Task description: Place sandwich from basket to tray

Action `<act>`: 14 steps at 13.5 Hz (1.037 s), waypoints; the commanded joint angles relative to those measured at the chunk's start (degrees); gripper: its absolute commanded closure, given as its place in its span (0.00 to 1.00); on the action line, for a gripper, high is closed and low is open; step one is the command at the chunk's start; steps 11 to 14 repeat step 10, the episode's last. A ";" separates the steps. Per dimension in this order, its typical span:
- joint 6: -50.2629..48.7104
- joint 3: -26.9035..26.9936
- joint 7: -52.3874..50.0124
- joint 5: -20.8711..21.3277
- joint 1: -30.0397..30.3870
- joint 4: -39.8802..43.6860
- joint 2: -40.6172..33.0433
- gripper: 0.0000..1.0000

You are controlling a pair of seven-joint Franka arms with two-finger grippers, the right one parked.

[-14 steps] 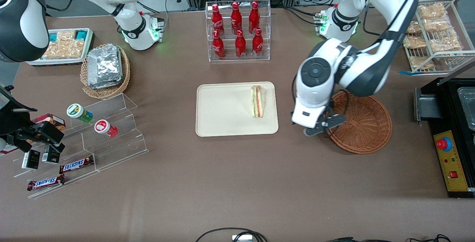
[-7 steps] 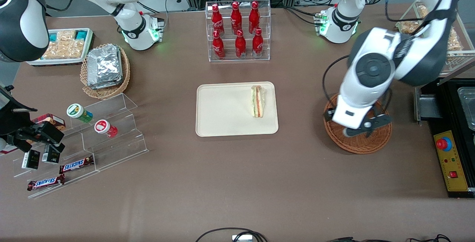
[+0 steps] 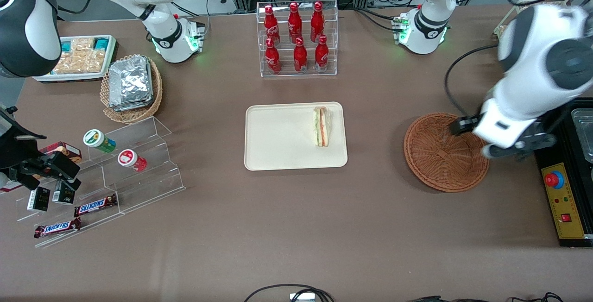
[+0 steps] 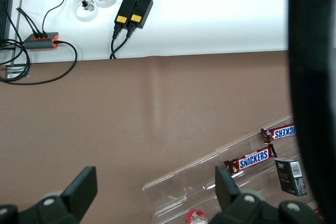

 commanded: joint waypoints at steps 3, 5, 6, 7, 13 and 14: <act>-4.11 15.88 12.44 -7.16 -8.37 -0.36 -7.78 0.00; -6.12 19.06 15.09 -8.75 -10.31 1.30 -8.66 0.00; -8.14 19.42 18.06 -8.93 -10.41 2.88 -8.66 0.00; -9.11 19.42 21.83 -8.84 -10.41 4.28 -8.49 0.00; -9.21 19.25 23.63 -8.93 -10.67 4.65 -8.58 0.00; -9.21 19.25 23.63 -8.93 -10.67 4.65 -8.58 0.00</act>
